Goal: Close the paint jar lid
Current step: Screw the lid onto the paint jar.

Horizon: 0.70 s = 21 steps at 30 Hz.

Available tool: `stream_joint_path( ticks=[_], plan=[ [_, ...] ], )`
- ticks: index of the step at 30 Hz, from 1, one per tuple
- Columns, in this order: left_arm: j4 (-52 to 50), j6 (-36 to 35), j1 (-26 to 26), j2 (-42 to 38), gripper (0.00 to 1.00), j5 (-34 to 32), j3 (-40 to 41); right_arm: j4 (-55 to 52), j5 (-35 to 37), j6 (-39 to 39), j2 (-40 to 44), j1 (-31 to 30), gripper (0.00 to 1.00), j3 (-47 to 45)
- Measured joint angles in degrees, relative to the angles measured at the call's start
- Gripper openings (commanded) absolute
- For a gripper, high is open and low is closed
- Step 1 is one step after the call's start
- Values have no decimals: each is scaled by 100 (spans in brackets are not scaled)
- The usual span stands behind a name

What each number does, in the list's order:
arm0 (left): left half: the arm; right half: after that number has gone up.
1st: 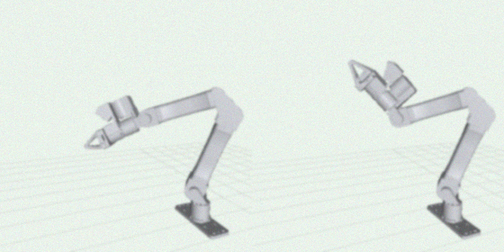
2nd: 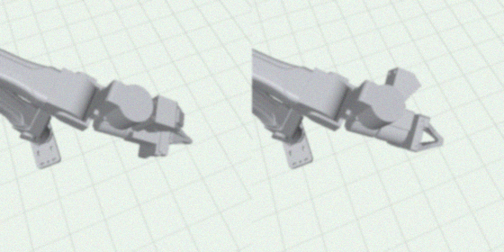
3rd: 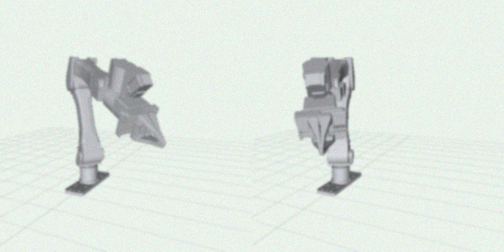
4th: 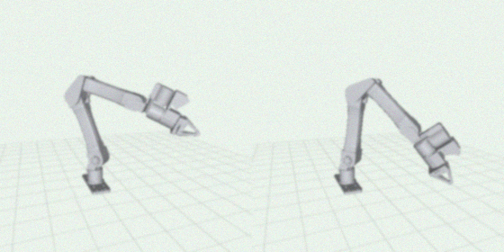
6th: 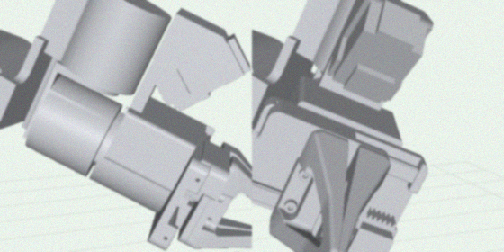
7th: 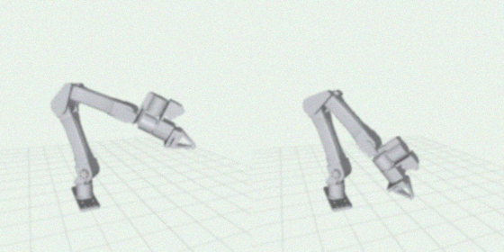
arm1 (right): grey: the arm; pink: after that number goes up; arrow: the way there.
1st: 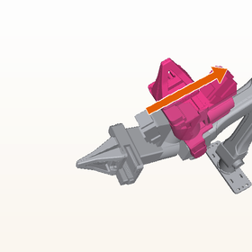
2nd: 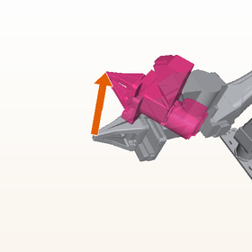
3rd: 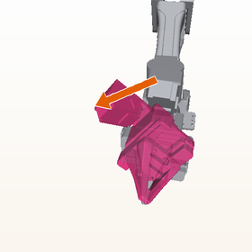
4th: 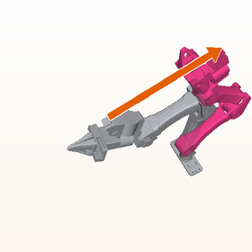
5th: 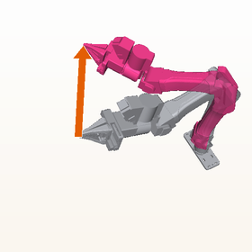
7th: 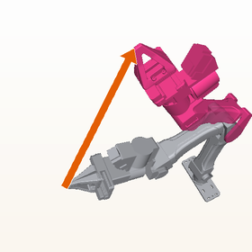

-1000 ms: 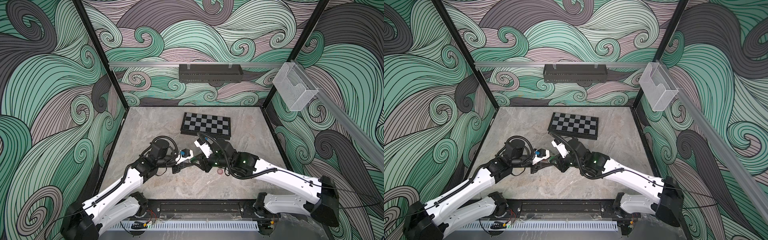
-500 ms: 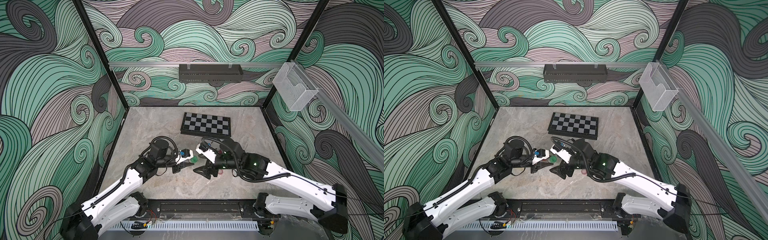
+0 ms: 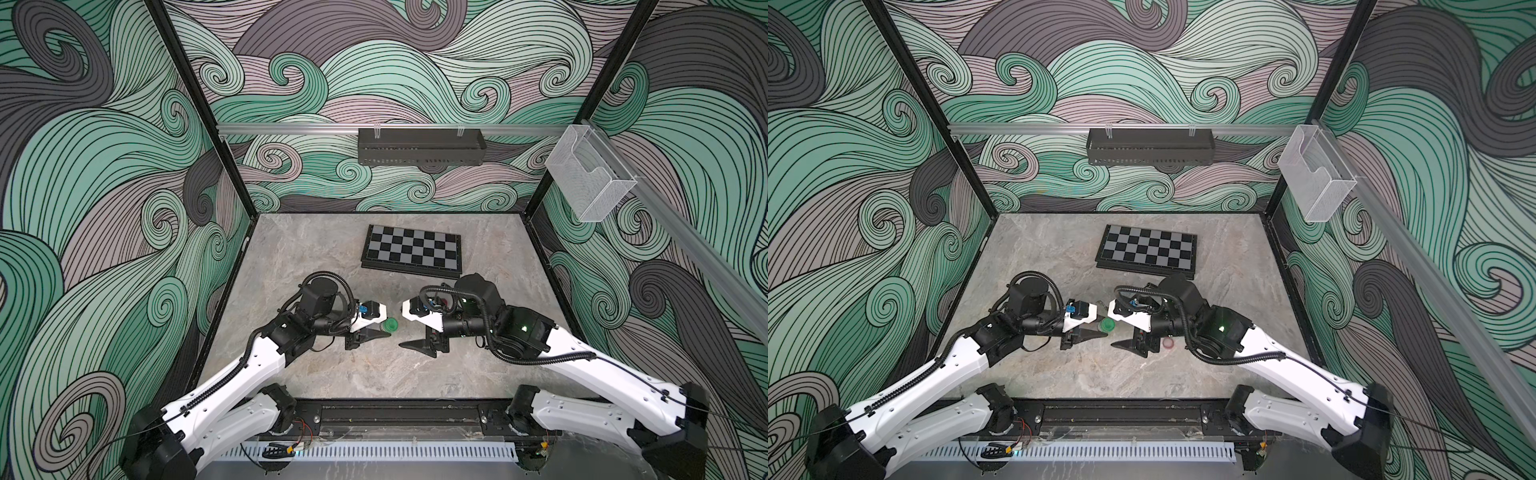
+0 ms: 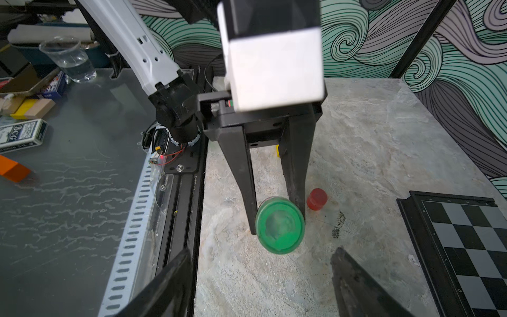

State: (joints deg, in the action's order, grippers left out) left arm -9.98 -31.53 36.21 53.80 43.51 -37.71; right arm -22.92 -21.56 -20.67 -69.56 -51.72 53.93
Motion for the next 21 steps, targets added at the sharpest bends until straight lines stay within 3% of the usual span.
stream_joint_path(
  ticks=[15, 21],
  plan=[
    [-175, -48, 0, 116, 3, 50, -85, 334, -149, -85, -442, 0, 48, 44],
    [-199, -50, 0, 120, 3, 50, -85, 396, -149, -61, -525, 0, 45, 44]
  ],
)
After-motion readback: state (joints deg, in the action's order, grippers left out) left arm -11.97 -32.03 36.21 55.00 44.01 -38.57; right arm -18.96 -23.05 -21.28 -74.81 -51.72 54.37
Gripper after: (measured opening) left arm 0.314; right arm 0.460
